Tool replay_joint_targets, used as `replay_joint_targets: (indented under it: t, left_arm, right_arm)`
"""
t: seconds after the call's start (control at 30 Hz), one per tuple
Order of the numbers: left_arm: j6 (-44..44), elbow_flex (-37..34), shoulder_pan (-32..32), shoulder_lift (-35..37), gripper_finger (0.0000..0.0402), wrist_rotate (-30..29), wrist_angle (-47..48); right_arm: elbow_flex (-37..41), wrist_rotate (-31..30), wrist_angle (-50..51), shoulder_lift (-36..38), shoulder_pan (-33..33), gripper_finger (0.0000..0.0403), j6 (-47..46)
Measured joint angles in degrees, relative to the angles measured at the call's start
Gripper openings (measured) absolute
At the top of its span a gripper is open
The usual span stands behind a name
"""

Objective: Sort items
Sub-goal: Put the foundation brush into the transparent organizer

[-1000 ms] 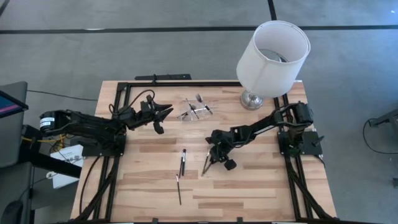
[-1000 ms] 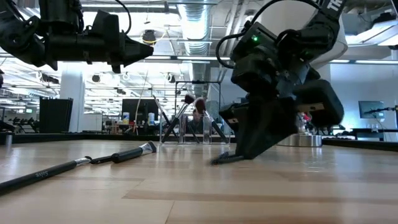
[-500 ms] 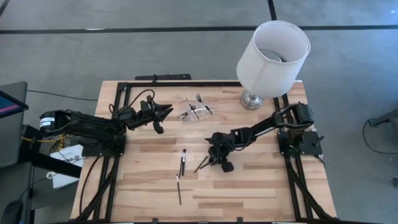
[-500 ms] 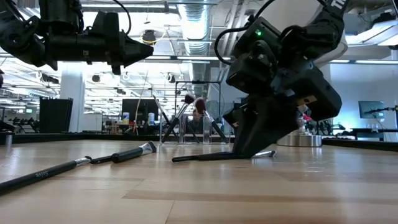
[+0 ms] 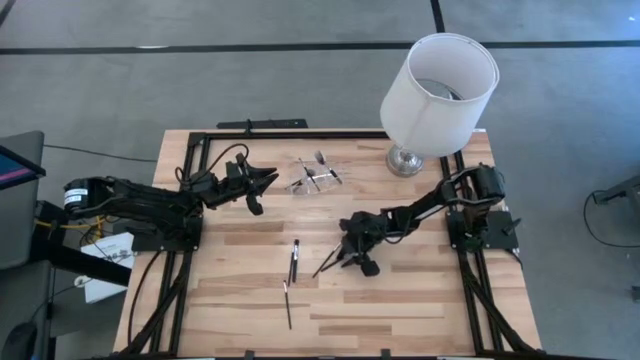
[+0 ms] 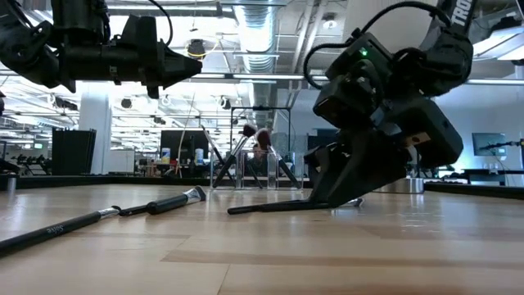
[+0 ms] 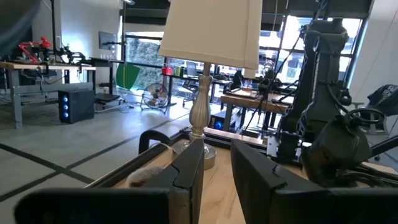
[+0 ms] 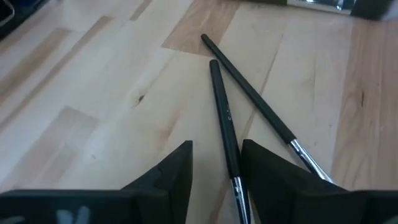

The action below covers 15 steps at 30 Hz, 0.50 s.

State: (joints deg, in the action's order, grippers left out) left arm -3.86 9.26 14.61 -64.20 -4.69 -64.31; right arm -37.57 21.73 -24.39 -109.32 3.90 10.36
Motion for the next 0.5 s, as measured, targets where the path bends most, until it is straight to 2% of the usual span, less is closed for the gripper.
replay_joint_targets:
  t: [0.23, 0.5]
  left_arm:
    - [0.53, 0.00, 0.00, 0.00, 0.0079, -0.01, -0.09]
    - [0.10, 0.00, 0.00, -0.01, 0.0079, -0.24, -0.62]
  right_arm:
    - [4.61, -1.51, -8.17, -0.04, -1.10, 0.0123, 7.64]
    - [6.89, 1.33, -12.70, -0.92, -3.13, 0.0115, 8.56]
